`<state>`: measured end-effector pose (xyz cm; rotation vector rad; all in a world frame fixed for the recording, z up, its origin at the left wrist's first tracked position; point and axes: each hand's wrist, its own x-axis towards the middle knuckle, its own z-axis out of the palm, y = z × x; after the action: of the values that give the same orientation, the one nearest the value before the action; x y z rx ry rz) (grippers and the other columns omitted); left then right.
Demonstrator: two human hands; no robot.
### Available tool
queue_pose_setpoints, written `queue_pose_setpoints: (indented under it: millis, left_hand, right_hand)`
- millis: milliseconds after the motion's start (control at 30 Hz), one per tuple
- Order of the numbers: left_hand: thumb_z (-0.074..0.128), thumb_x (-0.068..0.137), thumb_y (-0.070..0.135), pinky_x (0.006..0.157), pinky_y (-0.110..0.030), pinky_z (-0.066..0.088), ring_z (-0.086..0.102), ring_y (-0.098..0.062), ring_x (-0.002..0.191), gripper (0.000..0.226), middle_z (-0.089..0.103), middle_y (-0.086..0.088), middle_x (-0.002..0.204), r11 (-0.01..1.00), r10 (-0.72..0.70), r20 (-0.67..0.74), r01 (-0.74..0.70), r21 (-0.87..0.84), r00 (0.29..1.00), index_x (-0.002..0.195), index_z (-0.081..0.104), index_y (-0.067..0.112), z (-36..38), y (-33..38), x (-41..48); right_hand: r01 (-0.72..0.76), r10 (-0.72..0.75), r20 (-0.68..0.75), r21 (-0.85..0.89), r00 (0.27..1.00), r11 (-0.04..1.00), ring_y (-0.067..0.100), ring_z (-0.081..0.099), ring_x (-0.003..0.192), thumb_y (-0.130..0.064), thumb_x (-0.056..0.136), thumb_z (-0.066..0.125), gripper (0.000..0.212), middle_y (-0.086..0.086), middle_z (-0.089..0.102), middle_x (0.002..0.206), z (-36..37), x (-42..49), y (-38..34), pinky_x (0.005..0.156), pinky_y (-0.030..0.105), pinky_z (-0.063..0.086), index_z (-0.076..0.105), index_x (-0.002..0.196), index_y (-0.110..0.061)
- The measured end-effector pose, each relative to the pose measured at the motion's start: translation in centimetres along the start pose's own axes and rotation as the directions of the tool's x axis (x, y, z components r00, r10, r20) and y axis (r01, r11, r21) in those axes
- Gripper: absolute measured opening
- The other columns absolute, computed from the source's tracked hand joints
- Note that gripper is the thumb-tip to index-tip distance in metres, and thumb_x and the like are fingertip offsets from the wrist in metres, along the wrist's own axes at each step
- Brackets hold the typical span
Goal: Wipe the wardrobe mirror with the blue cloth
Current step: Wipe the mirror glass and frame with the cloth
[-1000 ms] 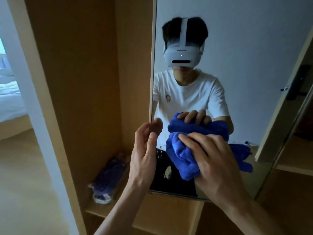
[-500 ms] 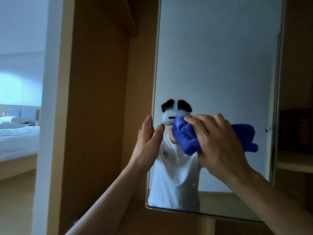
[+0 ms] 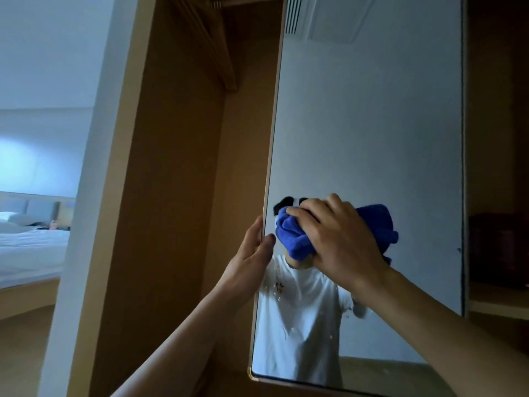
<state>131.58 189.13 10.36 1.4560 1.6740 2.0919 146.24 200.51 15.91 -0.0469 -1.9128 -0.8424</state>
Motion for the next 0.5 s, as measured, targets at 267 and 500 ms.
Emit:
queue_pose_setpoints:
  millis: [267, 500]
  left_hand:
    - [0.053, 0.087, 0.055, 0.125, -0.051, 0.028, 0.038, -0.028, 0.149, 0.073, 0.044, -0.009, 0.158, 0.994, -0.023, 0.073, 0.031, -0.107, 0.997, 0.155, 0.032, 0.045, -0.8, 0.3, -0.2]
    - [0.032, 0.11, 0.043, 0.105, -0.02, 0.047, 0.056, -0.009, 0.131, 0.044, 0.058, -0.003, 0.147, 0.998, 0.01, 0.056, -0.007, -0.056, 0.998, 0.154, 0.036, 0.041, -0.9, 0.6, -0.7]
  right_hand:
    - [-0.057, 0.055, -0.087, -0.02, 0.995, 0.998, 0.031, 0.052, 0.103, -0.012, 0.084, 0.067, 0.03, 0.008, 0.065, 0.11, -1.1, 9.5, 2.4, 0.085, 0.041, 0.041, 0.063, 0.114, -0.013]
    - [-0.01, 0.018, -0.053, 0.132, 0.998, 0.991, 0.027, 0.053, 0.092, -0.007, 0.073, 0.076, 0.031, 0.003, 0.067, 0.095, 0.0, 4.8, -0.1, 0.078, 0.04, 0.045, 0.067, 0.102, -0.013]
